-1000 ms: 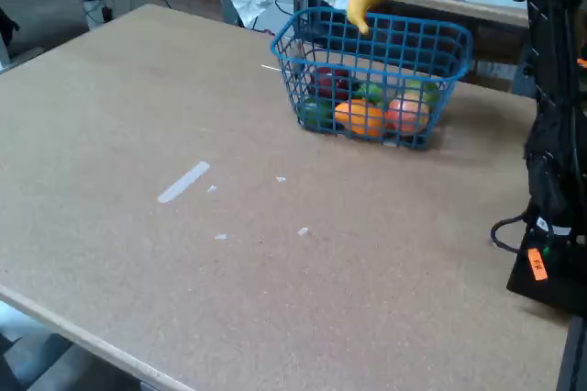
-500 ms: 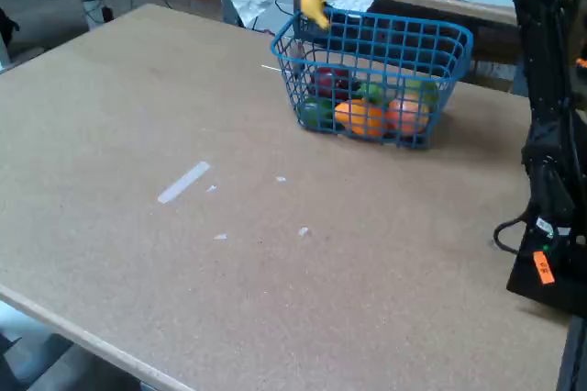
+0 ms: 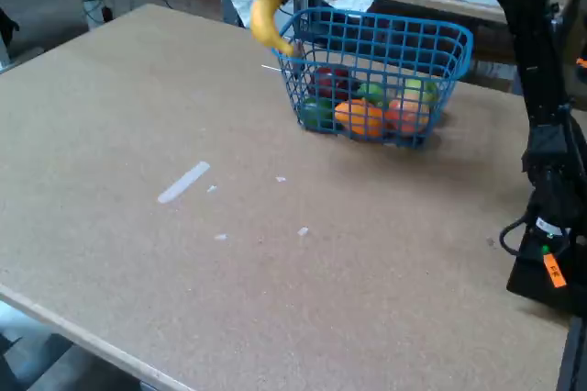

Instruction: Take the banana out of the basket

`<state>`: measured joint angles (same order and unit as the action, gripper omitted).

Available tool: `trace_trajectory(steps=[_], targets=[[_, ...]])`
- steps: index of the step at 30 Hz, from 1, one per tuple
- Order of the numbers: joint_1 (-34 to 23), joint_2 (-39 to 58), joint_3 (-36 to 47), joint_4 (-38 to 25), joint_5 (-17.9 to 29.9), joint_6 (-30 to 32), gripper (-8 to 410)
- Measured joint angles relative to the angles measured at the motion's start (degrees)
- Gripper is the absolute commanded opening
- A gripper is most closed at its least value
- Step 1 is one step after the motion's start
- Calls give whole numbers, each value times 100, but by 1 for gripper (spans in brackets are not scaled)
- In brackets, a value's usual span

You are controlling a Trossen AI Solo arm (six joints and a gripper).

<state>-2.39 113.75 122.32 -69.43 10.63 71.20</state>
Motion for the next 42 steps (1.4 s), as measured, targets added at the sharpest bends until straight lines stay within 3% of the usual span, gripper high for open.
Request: trace_trajectory(steps=[11,23,33,42], targets=[[776,157,-437,372,44,-1128,48],[1716,776,-479,289,52,-1915,48],[2282,944,-544,258,55,-2920,48],[2507,944,-1353,1115,50,-3449,48]])
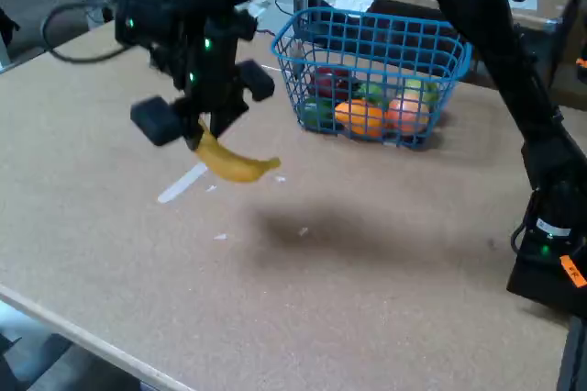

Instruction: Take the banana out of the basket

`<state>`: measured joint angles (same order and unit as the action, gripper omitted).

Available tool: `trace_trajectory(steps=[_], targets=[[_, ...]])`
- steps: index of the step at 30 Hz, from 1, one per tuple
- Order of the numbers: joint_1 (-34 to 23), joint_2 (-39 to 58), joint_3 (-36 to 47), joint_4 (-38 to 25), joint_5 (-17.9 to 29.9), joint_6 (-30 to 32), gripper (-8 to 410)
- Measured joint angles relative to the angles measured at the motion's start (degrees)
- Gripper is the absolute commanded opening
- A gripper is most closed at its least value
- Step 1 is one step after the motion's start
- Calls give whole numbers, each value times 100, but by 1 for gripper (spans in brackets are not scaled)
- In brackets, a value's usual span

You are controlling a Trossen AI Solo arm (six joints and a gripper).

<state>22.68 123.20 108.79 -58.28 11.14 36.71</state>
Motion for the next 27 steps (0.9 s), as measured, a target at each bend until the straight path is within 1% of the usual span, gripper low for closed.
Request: trace_trajectory(steps=[5,9,17,27], targets=[[48,-7,-664,621,-136,-87,48],[68,-15,-994,929,-363,-114,48],[118,-17,-1198,1054,-688,-192,48],[155,-17,-1740,1626,-811,-195,48]])
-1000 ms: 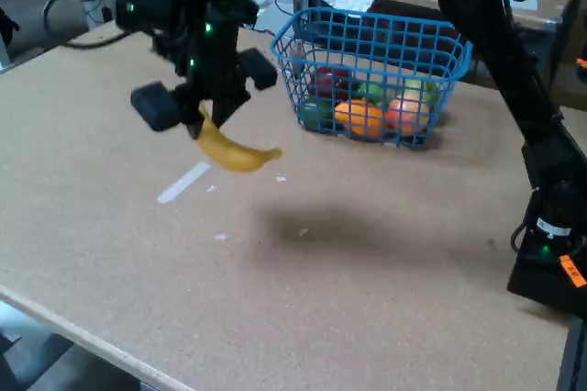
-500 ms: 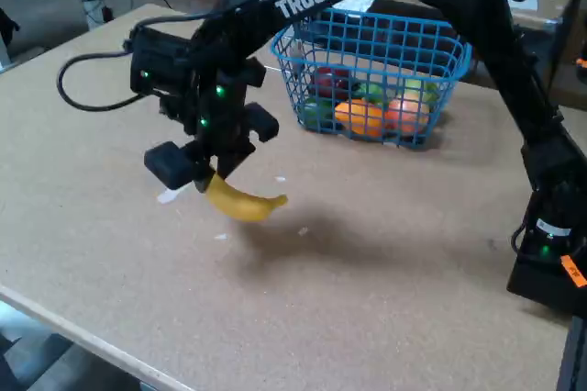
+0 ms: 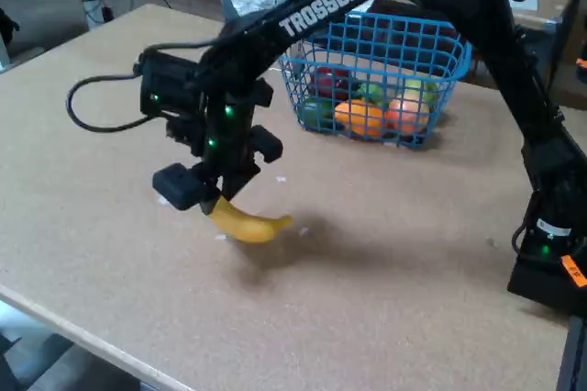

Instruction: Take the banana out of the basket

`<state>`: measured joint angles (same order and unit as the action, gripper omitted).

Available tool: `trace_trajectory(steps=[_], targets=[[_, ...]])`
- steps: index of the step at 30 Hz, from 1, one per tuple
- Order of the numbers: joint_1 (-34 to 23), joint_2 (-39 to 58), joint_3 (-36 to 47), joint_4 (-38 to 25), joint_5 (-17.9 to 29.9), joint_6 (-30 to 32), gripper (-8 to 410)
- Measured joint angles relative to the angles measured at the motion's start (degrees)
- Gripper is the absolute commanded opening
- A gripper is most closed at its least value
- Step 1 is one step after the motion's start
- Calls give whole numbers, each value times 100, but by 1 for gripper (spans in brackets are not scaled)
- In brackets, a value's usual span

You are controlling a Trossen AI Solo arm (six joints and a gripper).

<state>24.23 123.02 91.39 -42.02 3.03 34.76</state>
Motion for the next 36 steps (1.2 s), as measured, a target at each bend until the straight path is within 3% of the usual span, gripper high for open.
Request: trace_trajectory(steps=[15,36], targets=[[-4,35,-431,706,33,2,48],[-26,35,-546,776,590,122,48]])
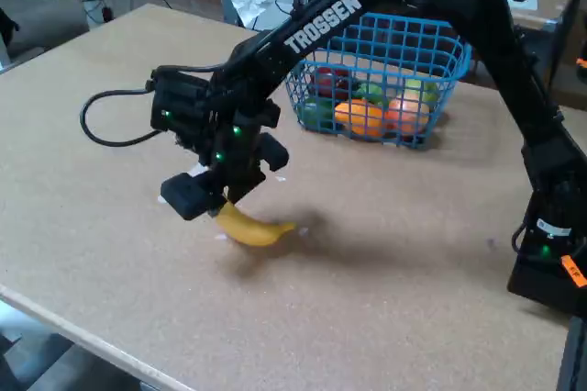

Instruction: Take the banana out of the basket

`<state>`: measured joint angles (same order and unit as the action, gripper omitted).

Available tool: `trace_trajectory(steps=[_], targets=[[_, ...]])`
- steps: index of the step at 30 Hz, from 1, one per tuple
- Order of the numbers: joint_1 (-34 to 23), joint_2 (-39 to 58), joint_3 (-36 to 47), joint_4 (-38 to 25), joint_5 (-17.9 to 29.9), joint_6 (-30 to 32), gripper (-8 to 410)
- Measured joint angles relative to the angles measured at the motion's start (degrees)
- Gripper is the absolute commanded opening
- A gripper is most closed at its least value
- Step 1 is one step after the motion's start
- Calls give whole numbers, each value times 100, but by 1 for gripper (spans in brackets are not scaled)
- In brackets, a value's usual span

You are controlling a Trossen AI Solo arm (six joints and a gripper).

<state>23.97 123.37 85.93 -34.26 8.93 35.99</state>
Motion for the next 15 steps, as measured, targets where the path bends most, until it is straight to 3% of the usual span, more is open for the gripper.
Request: trace_trajectory(steps=[15], targets=[[0,149,-24,79,70,-9,48]])
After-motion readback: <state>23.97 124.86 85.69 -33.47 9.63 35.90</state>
